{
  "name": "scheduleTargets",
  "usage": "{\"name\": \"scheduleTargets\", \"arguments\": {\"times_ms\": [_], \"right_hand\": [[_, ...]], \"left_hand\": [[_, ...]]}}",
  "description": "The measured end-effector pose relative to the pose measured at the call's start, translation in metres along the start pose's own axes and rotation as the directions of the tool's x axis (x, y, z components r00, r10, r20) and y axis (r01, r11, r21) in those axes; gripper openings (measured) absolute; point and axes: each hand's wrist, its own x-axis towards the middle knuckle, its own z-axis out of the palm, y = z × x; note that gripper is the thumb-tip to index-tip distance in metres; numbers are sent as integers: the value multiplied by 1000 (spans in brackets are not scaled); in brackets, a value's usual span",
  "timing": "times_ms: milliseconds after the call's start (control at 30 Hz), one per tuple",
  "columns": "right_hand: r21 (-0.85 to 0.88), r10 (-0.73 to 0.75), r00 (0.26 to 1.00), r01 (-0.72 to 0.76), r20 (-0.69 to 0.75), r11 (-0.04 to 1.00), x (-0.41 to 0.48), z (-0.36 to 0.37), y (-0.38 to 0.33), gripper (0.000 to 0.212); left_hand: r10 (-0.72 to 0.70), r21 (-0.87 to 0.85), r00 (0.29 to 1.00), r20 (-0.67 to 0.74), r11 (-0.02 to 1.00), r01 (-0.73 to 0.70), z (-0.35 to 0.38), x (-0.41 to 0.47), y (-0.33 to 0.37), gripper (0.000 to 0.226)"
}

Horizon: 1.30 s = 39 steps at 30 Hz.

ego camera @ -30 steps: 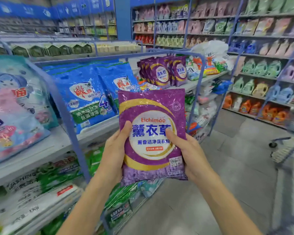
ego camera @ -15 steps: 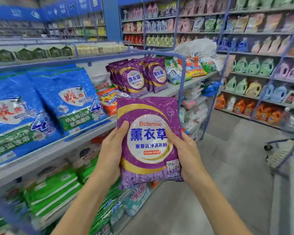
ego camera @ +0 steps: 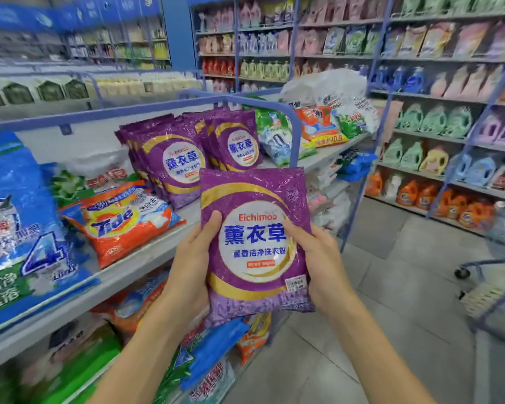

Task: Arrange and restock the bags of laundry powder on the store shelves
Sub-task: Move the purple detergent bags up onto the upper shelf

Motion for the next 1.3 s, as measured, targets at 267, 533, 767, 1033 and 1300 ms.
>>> {"name": "scheduleTargets", "arguments": {"times_ms": [267, 533, 767, 1033, 1300], "right_hand": [[-38, 15, 980, -8, 198, 999, 141, -19, -16, 16], [-87, 115, 883, -84, 456, 993, 244, 19, -18, 15], [-101, 96, 800, -45, 592, 994, 292, 90, -12, 12], [-175, 126, 800, -26, 586, 984, 341, 138, 12, 16], [-208, 142, 829, -32, 540, 978, 357, 153, 25, 22]], "left_hand": [[102, -46, 979, -179, 993, -112, 43, 97, -13, 31], [279, -9, 857, -434, 949, -314, 44, 155, 0, 31], [391, 85, 761, -517, 909, -409, 12, 195, 47, 27], [450, 174, 668, -593, 881, -439, -29, 251, 68, 15], [475, 201, 627, -618, 866, -458, -43, 273, 70, 8]]}}
